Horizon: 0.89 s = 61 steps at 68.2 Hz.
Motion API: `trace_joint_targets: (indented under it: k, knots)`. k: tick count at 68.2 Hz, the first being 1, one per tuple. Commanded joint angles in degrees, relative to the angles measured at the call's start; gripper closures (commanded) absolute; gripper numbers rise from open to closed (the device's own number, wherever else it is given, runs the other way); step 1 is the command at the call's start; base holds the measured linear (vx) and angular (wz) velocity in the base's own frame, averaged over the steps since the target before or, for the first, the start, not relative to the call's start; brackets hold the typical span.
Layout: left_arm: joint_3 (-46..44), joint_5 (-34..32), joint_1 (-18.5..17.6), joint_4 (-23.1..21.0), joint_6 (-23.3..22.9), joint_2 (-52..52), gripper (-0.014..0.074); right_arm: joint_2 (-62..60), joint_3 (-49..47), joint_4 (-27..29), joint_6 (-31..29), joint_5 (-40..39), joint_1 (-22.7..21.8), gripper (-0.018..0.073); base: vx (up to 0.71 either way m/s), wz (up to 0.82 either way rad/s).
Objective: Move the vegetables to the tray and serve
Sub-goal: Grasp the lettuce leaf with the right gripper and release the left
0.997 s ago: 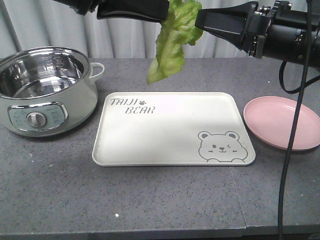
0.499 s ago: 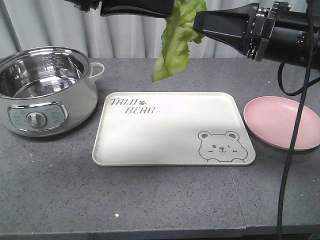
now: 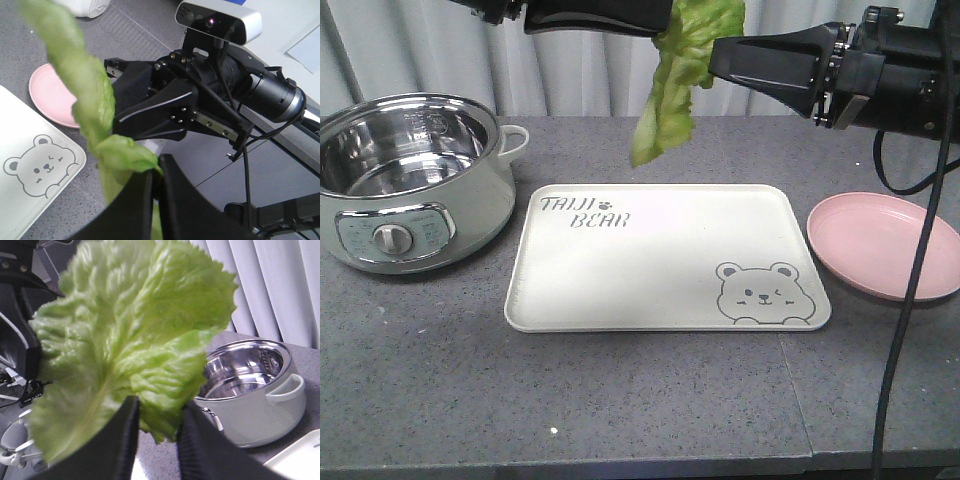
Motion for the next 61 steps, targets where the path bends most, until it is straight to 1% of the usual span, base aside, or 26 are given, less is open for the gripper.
trace_joint_targets:
  k: [1,2,9,32,41,50,54,58,61]
  knots:
    - [-1.3,-2.2,-0.3,-3.5,0.2,-2.4,0.0602,-1.6,-1.8,7.9,-1.3,1.3,-0.2,0.0565,0.00,0.00]
    - [-1.3,-2.0,-0.3,-3.5,0.2,-2.4,0.0602,-1.6,-1.8,7.9,-1.3,1.3,-0.2,0.0577,0.00,0.00]
    - [-1.3,-1.2,-0.3,-3.2,0.2,-2.3,0.0602,-1.6,-1.8,7.9,-1.3,1.4,-0.2,0.0569,0.00,0.00]
    - [-1.3,-1.0,-0.3,1.3,0.2,-2.3,0.0599,-1.6,-1.8,7.9,-1.4,0.7,-0.2,0.0569,0.00,0.00]
    - [-1.3,-1.0,-0.3,1.4,0.1,-2.3,0.0578,-1.6,-1.8,7.9,-1.4,0.3,-0.2,0.0569,0.00,0.00]
    - [-1.3,-1.1,-0.3,1.4,0.1,-2.3,0.0519,-1.6,-1.8,7.9,-1.4,-0.2,-0.2,0.0569,0.00,0.00]
    - [-1.3,-1.3,-0.3,1.6,0.1,-2.3,0.0478,-1.6,-1.8,7.9,-1.4,-0.2,-0.2,0.0569,0.00,0.00]
    - [-1.3,-1.5,-0.3,2.4,0.1,-2.3,0.0434,-1.6,-1.8,7.9,-1.3,-0.2,-0.2,0.0569,0.00,0.00]
    - [-1.3,-1.9,-0.3,4.0,0.1,-2.3,0.0391,-1.6,-1.8,7.9,-1.2,-0.4,-0.2,0.0569,0.00,0.00]
